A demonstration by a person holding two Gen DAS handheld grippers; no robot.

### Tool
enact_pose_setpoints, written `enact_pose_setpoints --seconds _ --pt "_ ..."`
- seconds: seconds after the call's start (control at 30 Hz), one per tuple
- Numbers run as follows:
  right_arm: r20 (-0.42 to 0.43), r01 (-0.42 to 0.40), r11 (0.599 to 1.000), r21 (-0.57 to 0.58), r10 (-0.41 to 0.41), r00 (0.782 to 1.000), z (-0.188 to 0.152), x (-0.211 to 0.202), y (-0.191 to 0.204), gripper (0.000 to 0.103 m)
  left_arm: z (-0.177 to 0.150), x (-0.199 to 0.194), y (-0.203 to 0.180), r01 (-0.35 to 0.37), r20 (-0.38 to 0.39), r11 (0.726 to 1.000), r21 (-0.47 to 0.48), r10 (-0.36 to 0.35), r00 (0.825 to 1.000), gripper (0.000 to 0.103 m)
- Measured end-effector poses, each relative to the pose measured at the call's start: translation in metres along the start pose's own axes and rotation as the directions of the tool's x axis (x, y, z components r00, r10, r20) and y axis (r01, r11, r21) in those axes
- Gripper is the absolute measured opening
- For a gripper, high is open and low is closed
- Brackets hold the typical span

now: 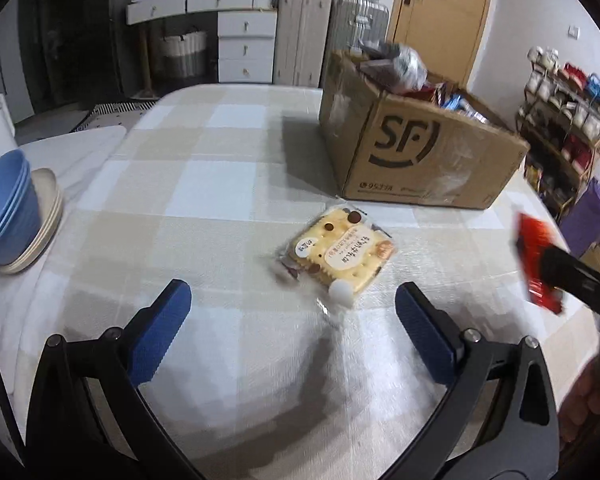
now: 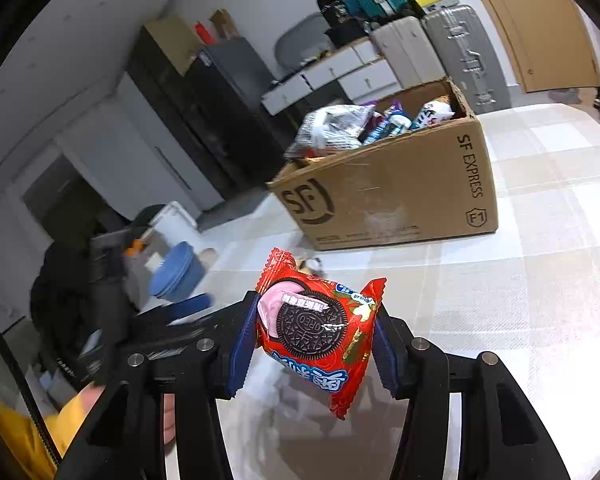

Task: Organize snacks
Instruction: 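Grasp the red Oreo pack with the right tool while the left tool grasps the cream biscuit pack, then lift the cream biscuit pack and red Oreo pack and carry them over the box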

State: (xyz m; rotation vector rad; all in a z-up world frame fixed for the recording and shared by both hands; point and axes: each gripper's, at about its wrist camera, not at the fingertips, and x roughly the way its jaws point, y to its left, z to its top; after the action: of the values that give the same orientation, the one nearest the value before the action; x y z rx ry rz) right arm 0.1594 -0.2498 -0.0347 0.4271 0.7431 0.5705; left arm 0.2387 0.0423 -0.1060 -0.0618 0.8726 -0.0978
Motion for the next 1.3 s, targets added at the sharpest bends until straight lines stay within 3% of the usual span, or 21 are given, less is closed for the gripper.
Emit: enact_pose_setpoints --seconds 0.1,0.17,0.3,0.37,0.5,0.67,0.7,0.77,0.93,1.3 --pt "0.021 -0.05 0.999 -0.005 0.05 0.999 -0.004 -0.002 0.002 0.052 0.011 0.019 -0.001 0.005 -0.049 1.0 -0.004 -0.006 0.999 0.102" --pt "0.028 -0.059 0.998 -0.007 0.059 0.998 -0.004 -0.007 -0.001 0.052 0.019 0.032 -0.004 0.047 -0.095 0.999 0.0 -0.047 0.994 0.102" --pt "0.047 -0.073 0.997 -0.002 0.073 0.996 -0.005 -0.005 -0.002 0.052 0.03 0.049 -0.018 0.017 -0.121 0.996 0.088 -0.006 0.993 0.1" --pt "0.049 -0.083 0.997 -0.001 0.082 0.995 -0.006 -0.006 -0.001 0.052 0.033 0.054 -0.024 0.047 -0.144 0.991 0.124 -0.029 0.989 0.1" --pt "0.045 -0.108 0.994 -0.028 0.109 0.993 -0.009 -0.002 0.006 0.052 0.033 0.064 -0.038 0.054 -0.183 0.972 0.229 -0.011 0.983 0.086" --pt "0.064 -0.109 0.994 -0.019 0.11 0.992 -0.008 -0.005 0.003 0.052 0.032 0.059 -0.045 0.069 -0.191 0.969 0.236 -0.023 0.981 0.069" --pt "0.065 -0.11 0.994 -0.014 0.11 0.992 -0.009 -0.005 0.001 0.052 0.031 0.057 -0.048 0.064 -0.181 0.967 0.246 -0.019 0.983 0.058" --pt "0.067 -0.116 0.993 -0.003 0.116 0.991 -0.009 -0.006 0.0 0.052 0.027 0.053 -0.049 0.038 -0.173 0.971 0.236 0.003 0.985 0.058" --pt "0.078 -0.11 0.994 -0.027 0.112 0.991 -0.012 -0.016 0.008 0.052 0.023 0.039 -0.051 0.053 -0.171 0.974 0.219 -0.015 0.985 0.058" --pt "0.121 -0.041 0.998 -0.045 0.046 0.992 -0.021 -0.069 0.041 0.052 -0.003 -0.06 -0.063 0.132 -0.067 0.975 0.177 -0.122 0.99 0.058"
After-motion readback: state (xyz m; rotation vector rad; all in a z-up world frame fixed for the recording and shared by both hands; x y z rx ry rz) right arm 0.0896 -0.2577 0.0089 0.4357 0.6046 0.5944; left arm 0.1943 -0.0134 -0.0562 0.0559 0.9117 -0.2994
